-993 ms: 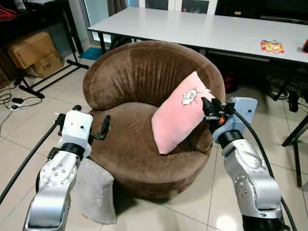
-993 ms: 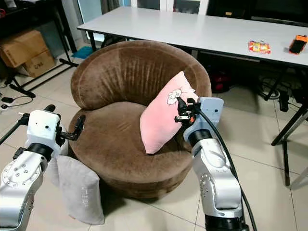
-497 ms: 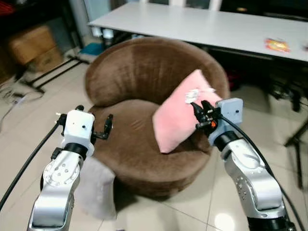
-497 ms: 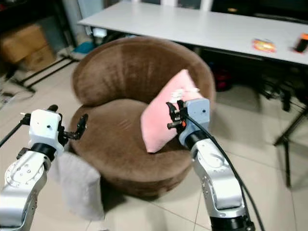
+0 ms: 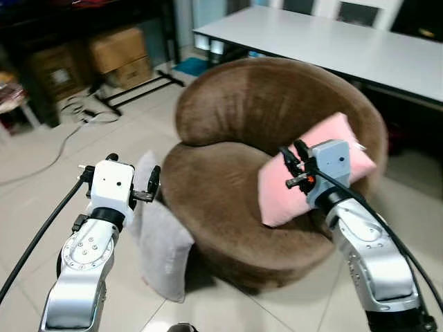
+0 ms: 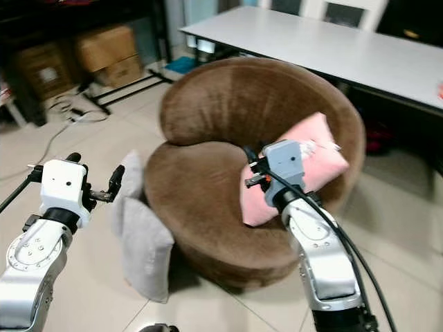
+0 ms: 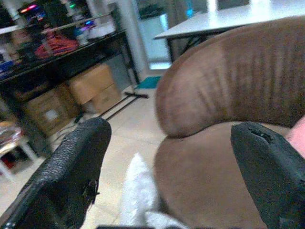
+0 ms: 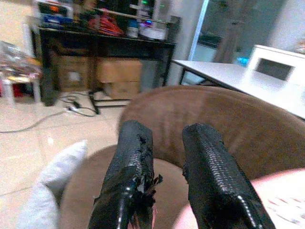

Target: Move the pillow to the sofa from floor

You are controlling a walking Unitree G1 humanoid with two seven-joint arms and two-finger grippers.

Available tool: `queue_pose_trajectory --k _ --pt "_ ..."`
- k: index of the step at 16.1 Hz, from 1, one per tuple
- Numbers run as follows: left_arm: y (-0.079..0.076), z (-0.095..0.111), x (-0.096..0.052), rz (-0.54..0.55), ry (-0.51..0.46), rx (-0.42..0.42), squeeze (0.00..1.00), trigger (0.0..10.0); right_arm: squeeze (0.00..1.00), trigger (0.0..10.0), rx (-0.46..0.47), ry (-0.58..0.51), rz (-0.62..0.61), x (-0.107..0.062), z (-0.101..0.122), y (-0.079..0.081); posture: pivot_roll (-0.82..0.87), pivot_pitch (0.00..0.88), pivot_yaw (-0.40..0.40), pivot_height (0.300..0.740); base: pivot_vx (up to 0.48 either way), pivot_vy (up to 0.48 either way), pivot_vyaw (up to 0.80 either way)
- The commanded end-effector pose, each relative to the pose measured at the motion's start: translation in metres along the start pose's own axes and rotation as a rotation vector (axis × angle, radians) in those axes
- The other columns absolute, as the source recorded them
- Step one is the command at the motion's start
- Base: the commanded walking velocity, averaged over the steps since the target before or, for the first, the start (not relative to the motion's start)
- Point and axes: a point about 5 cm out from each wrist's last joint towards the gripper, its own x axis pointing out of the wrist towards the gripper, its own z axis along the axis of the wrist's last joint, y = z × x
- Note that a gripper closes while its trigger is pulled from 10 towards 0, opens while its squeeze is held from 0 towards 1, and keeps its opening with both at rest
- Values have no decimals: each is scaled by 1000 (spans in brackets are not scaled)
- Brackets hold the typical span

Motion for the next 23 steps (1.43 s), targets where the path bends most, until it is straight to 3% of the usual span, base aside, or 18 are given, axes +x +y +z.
queue_pose_trajectory --k 1,4,6,7,12,15,18,23 --pt "-1 0 -1 4 4 6 0 10000 0 10000 17 -3 -37 0 0 -5 -136 0 7 740 0 0 800" --pt "-2 -2 -1 8 11 15 0 10000 0 10000 89 79 -163 -1 -10 -12 -139 0 6 740 0 0 0" --pt "-1 -2 0 10 12 11 0 10000 0 10000 73 50 -146 -2 -9 -7 -139 0 4 740 0 0 0" --pt "-1 -3 0 12 12 9 0 10000 0 10000 125 22 -111 -3 -7 -4 -137 0 2 740 0 0 0" --pt "-2 -3 -1 19 15 4 0 10000 0 10000 108 39 -58 -4 -8 0 -131 0 -6 740 0 157 0" --pt "-1 -4 -2 21 18 5 0 10000 0 10000 95 36 -38 -4 -8 1 -131 0 -6 740 0 273 758" --pt "0 -5 -1 31 26 10 0 10000 0 10000 151 96 -105 -3 -16 -4 -129 0 -10 740 0 273 267" --pt "1 -5 1 37 32 14 0 10000 0 10000 215 93 -180 -4 -16 -8 -136 0 1 740 0 272 0"
